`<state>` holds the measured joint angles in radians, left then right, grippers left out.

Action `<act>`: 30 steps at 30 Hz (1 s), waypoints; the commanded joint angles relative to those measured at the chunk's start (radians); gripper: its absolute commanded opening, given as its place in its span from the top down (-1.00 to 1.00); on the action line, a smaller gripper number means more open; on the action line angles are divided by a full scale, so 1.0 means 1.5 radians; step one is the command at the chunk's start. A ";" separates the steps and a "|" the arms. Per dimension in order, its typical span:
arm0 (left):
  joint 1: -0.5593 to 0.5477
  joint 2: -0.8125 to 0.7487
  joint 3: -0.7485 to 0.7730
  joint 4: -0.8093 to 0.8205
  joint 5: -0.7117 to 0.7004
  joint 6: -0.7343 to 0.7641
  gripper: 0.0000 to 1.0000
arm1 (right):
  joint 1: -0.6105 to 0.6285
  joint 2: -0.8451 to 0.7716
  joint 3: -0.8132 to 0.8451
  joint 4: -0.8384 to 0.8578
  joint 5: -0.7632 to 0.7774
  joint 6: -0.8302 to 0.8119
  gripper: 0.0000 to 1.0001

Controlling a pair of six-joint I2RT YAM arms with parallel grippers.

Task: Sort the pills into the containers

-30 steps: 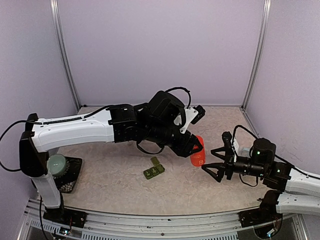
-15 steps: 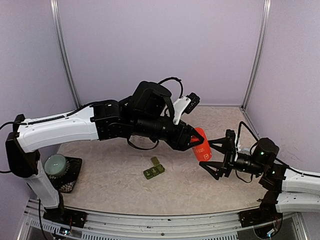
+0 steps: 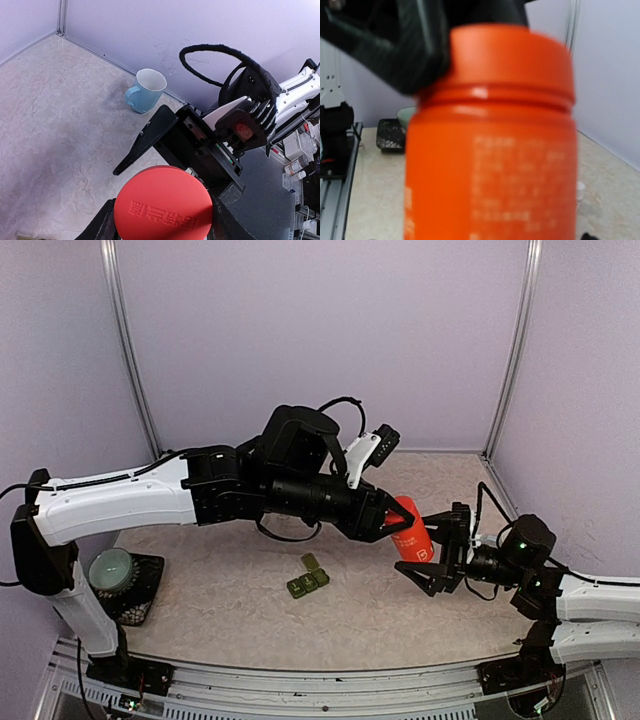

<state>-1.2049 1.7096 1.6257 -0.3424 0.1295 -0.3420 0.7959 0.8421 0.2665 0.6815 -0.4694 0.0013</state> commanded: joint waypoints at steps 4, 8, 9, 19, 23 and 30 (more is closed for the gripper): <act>-0.001 -0.020 -0.005 0.038 0.015 -0.009 0.65 | 0.005 0.020 0.010 0.053 -0.010 -0.008 -0.63; -0.002 -0.018 -0.007 0.036 0.011 -0.009 0.65 | 0.005 0.010 0.009 0.056 -0.008 -0.007 -0.50; -0.001 -0.017 -0.006 0.034 0.009 -0.008 0.64 | 0.005 0.008 0.012 0.053 -0.009 -0.006 -0.47; -0.003 -0.015 -0.006 0.028 -0.012 -0.001 0.64 | 0.005 0.029 0.037 0.006 -0.018 -0.009 -0.04; -0.004 -0.018 -0.009 0.028 -0.016 0.000 0.64 | 0.005 0.036 0.038 0.010 -0.022 -0.005 0.15; -0.004 -0.033 -0.020 0.031 0.002 0.007 -0.08 | 0.005 0.023 0.038 -0.005 -0.014 -0.001 0.25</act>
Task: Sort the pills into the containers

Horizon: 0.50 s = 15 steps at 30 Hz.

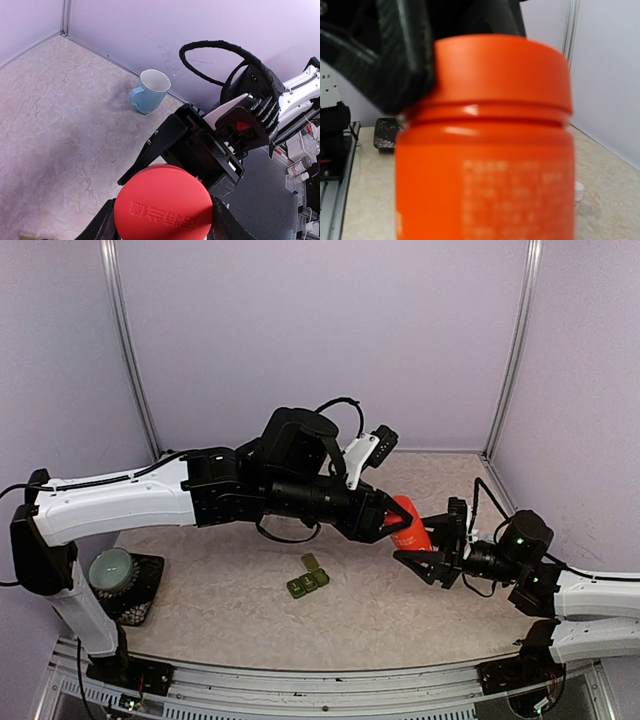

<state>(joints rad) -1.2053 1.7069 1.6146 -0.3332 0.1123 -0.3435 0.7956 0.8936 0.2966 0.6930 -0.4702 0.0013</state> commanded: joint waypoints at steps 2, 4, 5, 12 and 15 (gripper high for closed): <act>0.000 -0.044 -0.017 0.018 0.023 0.023 -0.34 | 0.005 -0.021 0.021 -0.032 -0.018 0.003 0.25; 0.008 -0.061 -0.028 0.017 0.042 0.049 -0.66 | 0.005 -0.031 0.026 -0.052 -0.047 0.012 0.25; 0.014 -0.069 -0.037 0.023 0.059 0.061 -0.85 | 0.005 -0.033 0.029 -0.059 -0.062 0.021 0.25; 0.043 -0.087 -0.120 0.145 0.173 0.081 -0.97 | 0.005 -0.018 0.036 -0.041 -0.126 0.102 0.26; 0.038 -0.065 -0.119 0.168 0.201 0.086 -0.98 | 0.005 -0.009 0.035 -0.019 -0.137 0.130 0.27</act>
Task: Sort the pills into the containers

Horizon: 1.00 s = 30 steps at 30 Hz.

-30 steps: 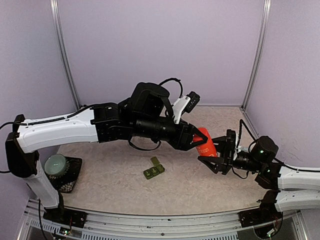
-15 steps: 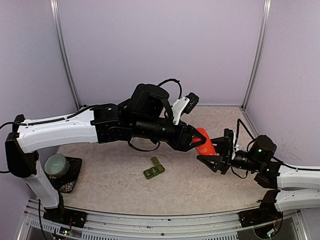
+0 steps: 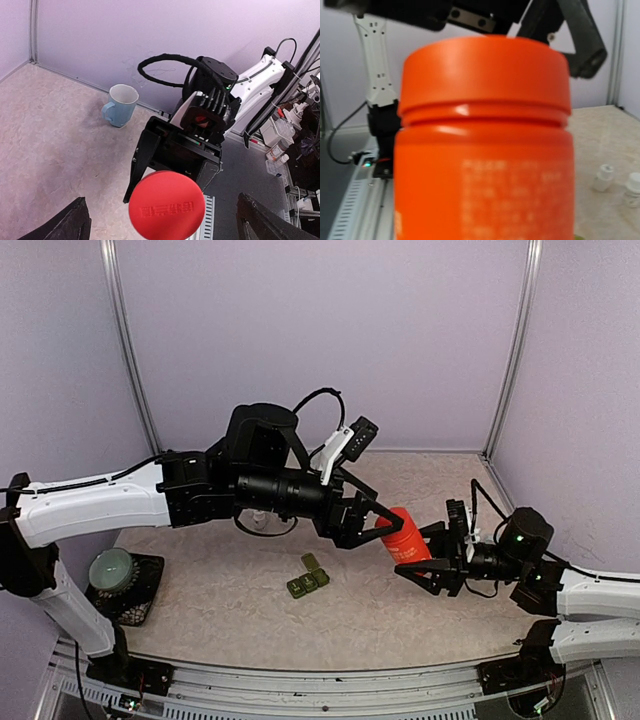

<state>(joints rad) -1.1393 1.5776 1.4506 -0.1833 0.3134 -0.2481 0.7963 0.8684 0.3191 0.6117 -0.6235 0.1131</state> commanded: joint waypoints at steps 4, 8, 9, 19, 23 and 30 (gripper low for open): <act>-0.021 0.038 -0.003 0.087 0.096 0.040 -0.98 | 0.005 0.035 0.034 0.043 -0.057 0.081 0.30; -0.028 0.042 -0.004 0.103 0.109 0.048 -0.97 | 0.005 0.050 0.030 0.075 -0.067 0.110 0.32; -0.028 0.044 -0.005 0.106 0.110 0.048 -0.98 | 0.005 0.053 0.028 0.090 -0.072 0.118 0.32; -0.034 0.042 -0.012 0.091 0.105 0.054 -0.98 | 0.002 0.066 0.032 0.080 -0.025 0.151 0.34; -0.034 0.027 -0.027 0.083 0.101 0.056 -0.97 | -0.026 0.042 0.028 0.054 0.005 0.177 0.35; -0.046 -0.010 -0.041 0.070 0.093 0.068 -0.94 | -0.105 0.013 0.019 -0.020 0.051 0.205 0.32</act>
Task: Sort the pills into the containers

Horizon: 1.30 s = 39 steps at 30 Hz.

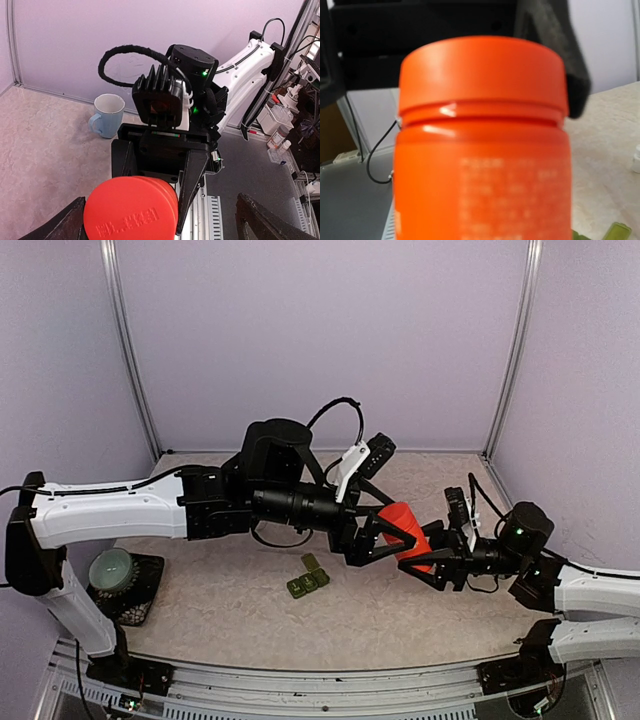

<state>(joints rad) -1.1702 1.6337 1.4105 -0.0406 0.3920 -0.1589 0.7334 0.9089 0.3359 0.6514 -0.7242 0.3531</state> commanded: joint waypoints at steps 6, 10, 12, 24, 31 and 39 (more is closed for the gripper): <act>-0.048 -0.070 -0.011 -0.026 0.056 0.015 -0.91 | -0.087 -0.015 0.013 -0.097 0.164 0.045 0.32; -0.061 -0.078 0.000 -0.039 0.062 0.016 -0.88 | -0.098 -0.023 0.024 -0.125 0.190 0.033 0.32; -0.061 -0.088 -0.001 -0.040 0.053 0.014 -0.88 | -0.102 -0.028 0.028 -0.132 0.189 0.021 0.32; -0.023 -0.065 0.047 -0.176 -0.017 0.190 -0.98 | -0.101 -0.019 0.075 -0.083 -0.195 0.000 0.32; -0.022 -0.063 0.040 -0.169 0.047 0.314 -0.98 | -0.083 0.015 0.089 -0.014 -0.313 0.075 0.30; -0.003 -0.039 0.059 -0.149 0.093 0.348 -0.97 | -0.029 0.030 0.123 -0.027 -0.357 0.076 0.27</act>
<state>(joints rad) -1.1934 1.5414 1.4601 -0.2852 0.4736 0.3096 0.6552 0.9512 0.4610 0.5892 -1.1904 0.4637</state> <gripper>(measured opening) 0.987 0.536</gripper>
